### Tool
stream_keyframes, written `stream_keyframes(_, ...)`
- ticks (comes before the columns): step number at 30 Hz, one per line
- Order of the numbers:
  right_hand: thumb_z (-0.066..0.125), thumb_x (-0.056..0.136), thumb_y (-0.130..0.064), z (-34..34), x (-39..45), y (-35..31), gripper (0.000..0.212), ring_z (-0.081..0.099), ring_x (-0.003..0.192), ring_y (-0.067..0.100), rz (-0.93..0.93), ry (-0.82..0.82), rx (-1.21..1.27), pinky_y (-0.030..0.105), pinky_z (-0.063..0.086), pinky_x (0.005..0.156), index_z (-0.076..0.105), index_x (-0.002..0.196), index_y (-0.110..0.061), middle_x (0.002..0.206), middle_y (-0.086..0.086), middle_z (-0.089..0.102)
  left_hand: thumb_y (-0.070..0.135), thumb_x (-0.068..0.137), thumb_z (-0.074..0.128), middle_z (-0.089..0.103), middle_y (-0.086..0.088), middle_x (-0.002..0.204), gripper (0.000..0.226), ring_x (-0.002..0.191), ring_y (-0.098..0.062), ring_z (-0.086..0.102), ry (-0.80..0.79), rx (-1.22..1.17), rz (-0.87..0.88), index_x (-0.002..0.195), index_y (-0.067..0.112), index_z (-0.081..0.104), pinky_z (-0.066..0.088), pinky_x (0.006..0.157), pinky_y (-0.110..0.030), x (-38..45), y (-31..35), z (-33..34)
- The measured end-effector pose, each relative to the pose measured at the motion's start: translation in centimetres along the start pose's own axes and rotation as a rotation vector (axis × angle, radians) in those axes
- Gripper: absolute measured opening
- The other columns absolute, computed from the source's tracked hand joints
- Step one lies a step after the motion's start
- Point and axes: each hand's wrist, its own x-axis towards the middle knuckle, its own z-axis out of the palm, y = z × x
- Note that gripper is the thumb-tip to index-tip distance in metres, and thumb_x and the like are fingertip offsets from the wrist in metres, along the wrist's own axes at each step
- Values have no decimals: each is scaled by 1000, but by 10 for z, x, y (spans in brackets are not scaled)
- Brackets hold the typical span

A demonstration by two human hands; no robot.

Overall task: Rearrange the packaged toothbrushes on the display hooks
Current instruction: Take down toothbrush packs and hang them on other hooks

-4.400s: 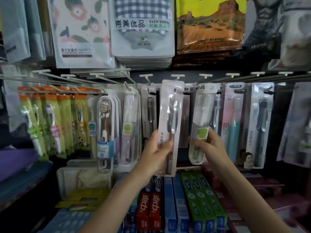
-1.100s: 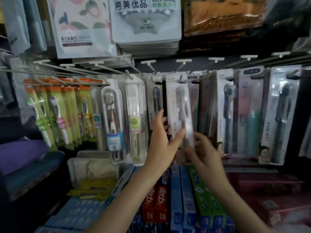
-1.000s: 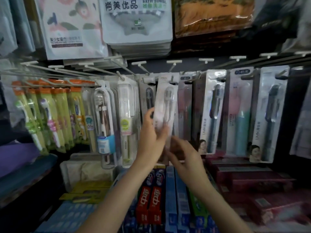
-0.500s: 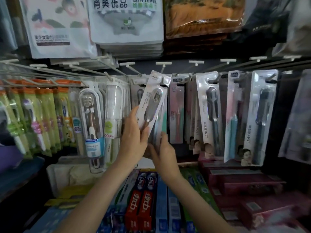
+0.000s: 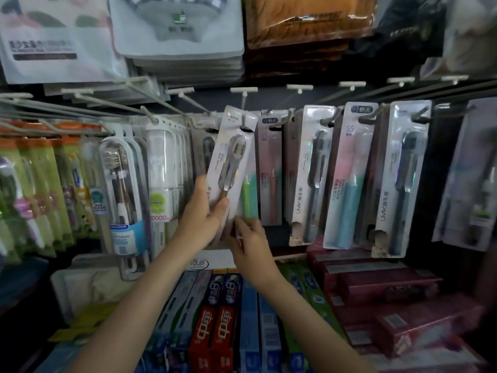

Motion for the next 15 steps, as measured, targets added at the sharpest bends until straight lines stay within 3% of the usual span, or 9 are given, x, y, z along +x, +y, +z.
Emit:
stream_keyframes(3,50,89,3,-7,-1,-4,37,46,111,20,2,286,16,11,29,94,51,125,-5,118,8,41,13,93,50,47,-4,126,41,114,-15,43,100,120,40,129,12,32,31,90,-25,2,-9,3)
stream_keyframes(5,54,90,-3,-14,8,-3,41,43,117,18,88,372,63,13,29,94,43,129,-7,124,7,39,13,93,50,46,-6,128,40,116,-17,42,116,138,46,129,11,32,31,92,-26,4,-12,5)
stream_keyframes(7,59,89,-12,-17,21,1,53,42,119,16,182,290,114,15,31,93,33,135,-10,128,7,42,13,93,49,46,-5,128,41,115,-13,41,116,136,51,129,11,32,30,92,-25,4,-12,6)
stream_keyframes(10,64,86,-17,-17,33,6,66,48,117,20,269,156,158,28,43,95,25,139,-15,124,10,52,13,93,49,46,-5,128,41,114,-12,41,103,131,55,130,11,31,30,90,-23,4,-13,6)
stream_keyframes(13,60,87,-10,-19,31,6,55,55,106,19,256,164,210,25,47,85,32,134,-15,115,7,56,15,93,49,46,-4,126,42,111,-9,40,96,125,67,130,12,30,30,88,-22,4,-13,4)
stream_keyframes(15,57,88,-8,-22,20,2,45,56,96,18,221,215,205,31,51,82,36,128,-14,113,5,55,15,93,49,44,2,125,43,110,-4,38,85,103,75,132,13,29,30,89,-20,2,-10,3)
